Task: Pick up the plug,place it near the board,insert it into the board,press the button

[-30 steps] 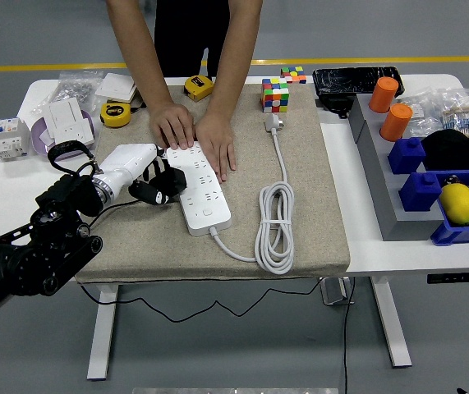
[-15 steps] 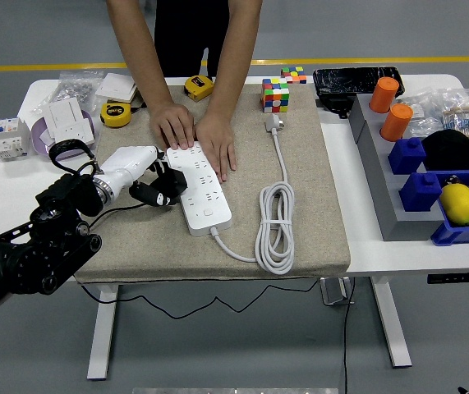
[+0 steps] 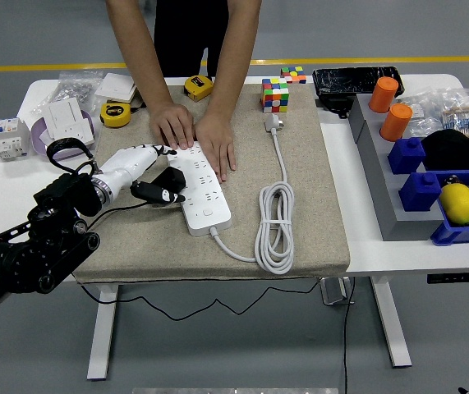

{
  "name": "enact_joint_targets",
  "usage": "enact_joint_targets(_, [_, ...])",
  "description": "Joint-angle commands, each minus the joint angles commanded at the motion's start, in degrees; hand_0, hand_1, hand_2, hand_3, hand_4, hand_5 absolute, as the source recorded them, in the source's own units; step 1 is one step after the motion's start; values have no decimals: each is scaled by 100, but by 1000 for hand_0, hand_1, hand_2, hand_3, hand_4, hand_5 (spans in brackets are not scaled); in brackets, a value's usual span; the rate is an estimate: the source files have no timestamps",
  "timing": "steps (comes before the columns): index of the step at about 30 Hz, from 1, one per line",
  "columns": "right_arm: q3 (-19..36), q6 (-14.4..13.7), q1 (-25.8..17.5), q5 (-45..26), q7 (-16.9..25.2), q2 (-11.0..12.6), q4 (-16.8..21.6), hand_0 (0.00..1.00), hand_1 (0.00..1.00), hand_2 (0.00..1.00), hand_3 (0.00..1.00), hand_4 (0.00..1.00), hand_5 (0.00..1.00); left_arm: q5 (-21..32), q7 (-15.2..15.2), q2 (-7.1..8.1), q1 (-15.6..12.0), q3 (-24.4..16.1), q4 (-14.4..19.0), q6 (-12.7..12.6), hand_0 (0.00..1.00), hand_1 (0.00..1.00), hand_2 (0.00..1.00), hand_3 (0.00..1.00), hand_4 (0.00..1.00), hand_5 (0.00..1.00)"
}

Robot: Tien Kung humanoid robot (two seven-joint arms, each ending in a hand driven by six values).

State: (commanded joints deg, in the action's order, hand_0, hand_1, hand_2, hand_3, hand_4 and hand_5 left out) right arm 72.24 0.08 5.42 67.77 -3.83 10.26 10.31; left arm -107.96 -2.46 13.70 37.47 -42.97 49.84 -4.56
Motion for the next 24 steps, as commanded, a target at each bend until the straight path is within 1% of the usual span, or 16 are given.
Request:
enact_joint_targets(2, [9,-3,-2,8,1,-4,0,998,801,727,737,998,771,-9,-52,30,-74,-150,167,125,941,998,955,953,998,640])
enact_joint_targets(3, [6,-6,-5,0,7,-8,0,998,801,727,737,998,771,20,-86,50,-162,-298,318,197,941,998,955,953,998,640])
enact_joint_targets(4, [4,-9,-7,-8,14,-13,0,998,801,726,736,998,767,96,-110,61,-267,-479,501,233,998,998,998,998,998,998])
enact_joint_targets(6, [16,-8,-11,5,14,-22,0,998,801,726,736,998,767,287,-114,55,-465,-831,845,198,998,998,998,998,998,998])
enact_joint_targets(8, [7,-11,-19,-14,28,-35,0,998,801,726,736,998,767,646,-93,-9,-799,-1297,1305,32,998,998,998,998,998,998])
enact_joint_targets(10, [9,-13,-35,-22,33,-48,0,998,801,726,736,998,767,963,-86,-150,-1144,-1745,1749,-172,998,998,998,998,998,998])
enact_joint_targets(11, [19,-12,-43,-14,30,-54,0,998,801,726,735,998,758,1179,-76,-237,-1364,-2000,2010,-268,998,998,998,998,998,998])
enact_joint_targets(12, [20,-12,-51,-17,34,-57,0,998,801,726,735,998,758,1419,-88,-321,-1583,-2239,2270,-326,998,998,998,998,998,998])
enact_joint_targets(13, [19,-12,-55,-20,37,-58,0,998,801,726,735,998,758,1568,-100,-365,-1716,-2373,2451,-353,998,998,998,998,998,998])
enact_joint_targets(14, [23,-13,-64,-21,39,-58,0,998,801,726,735,998,758,1775,-120,-451,-1906,-2517,2661,-383,998,998,998,998,998,998])
enact_joint_targets(16, [49,-18,-74,-9,37,-54,0,998,801,726,735,998,758,2237,-159,-579,-2287,-2725,3075,-327,998,998,998,998,998,998])
enact_joint_targets(19, [55,-20,-75,-14,41,-46,0,998,802,725,733,998,745,2894,-217,-620,-2680,-2808,3407,-191,998,998,998,998,998,998])
enact_joint_targets(20, [54,-21,-72,-20,44,-40,0,998,802,725,733,998,745,3099,-252,-609,-2817,-2809,3476,-107,998,998,998,998,998,998])
enact_joint_targets(21, [55,-21,-71,-22,44,-38,0,998,802,725,733,998,745,3226,-269,-597,-2894,-2801,3505,-51,998,998,998,998,998,998])
enact_joint_targets(24, [56,-22,-65,-33,48,-37,0,998,802,724,734,998,743,3422,-358,-562,-3083,-2760,3520,190,998,998,998,998,998,998])
